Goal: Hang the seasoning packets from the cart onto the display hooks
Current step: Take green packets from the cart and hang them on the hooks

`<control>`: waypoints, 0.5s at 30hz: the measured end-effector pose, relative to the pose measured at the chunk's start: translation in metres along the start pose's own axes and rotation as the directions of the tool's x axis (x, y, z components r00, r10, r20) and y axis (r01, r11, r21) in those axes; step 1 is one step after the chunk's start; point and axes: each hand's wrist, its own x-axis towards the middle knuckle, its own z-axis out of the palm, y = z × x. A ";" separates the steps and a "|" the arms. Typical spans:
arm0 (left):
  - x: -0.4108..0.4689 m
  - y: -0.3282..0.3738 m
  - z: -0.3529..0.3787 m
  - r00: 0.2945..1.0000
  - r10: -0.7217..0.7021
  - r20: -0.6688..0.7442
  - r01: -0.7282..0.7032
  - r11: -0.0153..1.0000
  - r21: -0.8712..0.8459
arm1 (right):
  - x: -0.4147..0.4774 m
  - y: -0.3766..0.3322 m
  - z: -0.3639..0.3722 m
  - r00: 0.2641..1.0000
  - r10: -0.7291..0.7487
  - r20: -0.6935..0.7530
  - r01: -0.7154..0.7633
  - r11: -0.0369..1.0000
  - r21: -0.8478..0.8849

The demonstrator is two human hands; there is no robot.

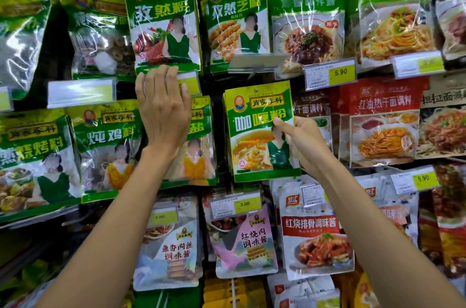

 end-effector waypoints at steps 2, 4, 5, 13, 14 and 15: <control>-0.001 0.001 0.001 1.000 0.001 -0.018 -0.001 1.000 0.000 | 0.001 0.000 0.001 1.000 0.004 0.007 -0.004 1.000 0.011; -0.001 0.001 0.001 1.000 -0.002 -0.027 0.002 1.000 0.000 | 0.001 0.002 0.002 1.000 0.007 0.019 -0.008 1.000 0.006; -0.001 0.001 0.002 1.000 -0.003 -0.029 0.003 1.000 0.001 | 0.001 0.002 0.003 1.000 0.012 0.016 -0.012 1.000 -0.003; -0.002 -0.002 0.004 0.998 0.018 -0.054 -0.019 1.000 -0.007 | 0.010 0.015 0.013 0.994 -0.049 -0.096 0.034 0.989 -0.144; -0.002 -0.002 0.004 0.998 0.019 -0.052 -0.020 1.000 -0.006 | 0.010 0.016 0.014 0.993 -0.059 -0.103 0.042 0.986 -0.162; -0.002 -0.002 0.003 0.999 0.019 -0.046 -0.020 1.000 -0.006 | 0.010 0.017 0.015 0.991 -0.075 -0.110 0.054 0.983 -0.177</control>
